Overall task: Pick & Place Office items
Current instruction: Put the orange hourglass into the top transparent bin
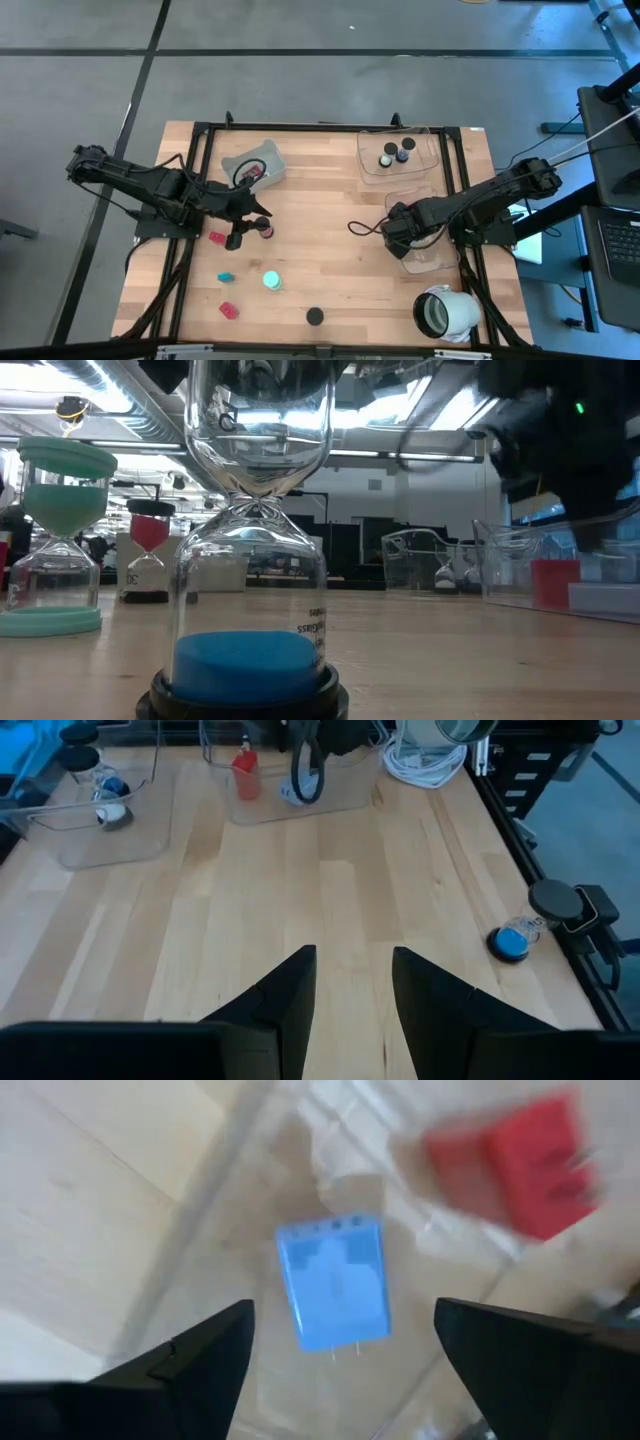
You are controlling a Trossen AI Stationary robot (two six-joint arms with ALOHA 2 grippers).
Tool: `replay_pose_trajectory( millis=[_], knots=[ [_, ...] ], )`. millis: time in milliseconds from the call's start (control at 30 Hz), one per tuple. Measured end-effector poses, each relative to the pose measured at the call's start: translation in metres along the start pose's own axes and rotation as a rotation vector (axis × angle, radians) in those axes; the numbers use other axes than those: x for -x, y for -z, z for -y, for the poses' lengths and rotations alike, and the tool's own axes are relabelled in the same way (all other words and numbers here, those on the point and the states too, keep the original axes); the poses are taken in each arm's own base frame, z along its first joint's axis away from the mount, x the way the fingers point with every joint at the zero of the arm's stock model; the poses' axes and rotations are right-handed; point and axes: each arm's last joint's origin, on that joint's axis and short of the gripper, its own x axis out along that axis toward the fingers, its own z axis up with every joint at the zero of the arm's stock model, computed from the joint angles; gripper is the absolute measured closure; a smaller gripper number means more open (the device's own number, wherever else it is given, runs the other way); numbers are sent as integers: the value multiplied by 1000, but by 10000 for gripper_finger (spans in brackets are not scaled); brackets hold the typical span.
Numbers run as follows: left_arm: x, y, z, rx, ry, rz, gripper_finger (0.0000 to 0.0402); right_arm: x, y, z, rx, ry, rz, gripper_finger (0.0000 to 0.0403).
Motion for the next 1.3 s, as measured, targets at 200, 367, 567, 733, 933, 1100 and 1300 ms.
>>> replay_pose_trajectory(
  millis=[200,367,567,733,933,1100,1300],
  knots=[
    [0,-2,1,30,6,24,272,52,-14,-8,30,7,197,106],
    [0,-7,0,46,-16,71,272,92,-25,-17,21,-47,440,114],
    [0,-11,-3,64,-155,134,264,119,-30,-33,58,-107,726,115],
    [-1,-9,-3,126,-154,121,222,127,-32,-45,126,-195,804,115],
    [-1,0,-2,236,-115,28,167,122,-45,-65,190,-298,930,115],
    [0,12,-1,285,-55,-116,158,107,-60,-82,287,-376,985,115],
    [-5,34,-1,190,-119,-257,158,94,-71,-97,337,-394,1010,115]
  ],
)
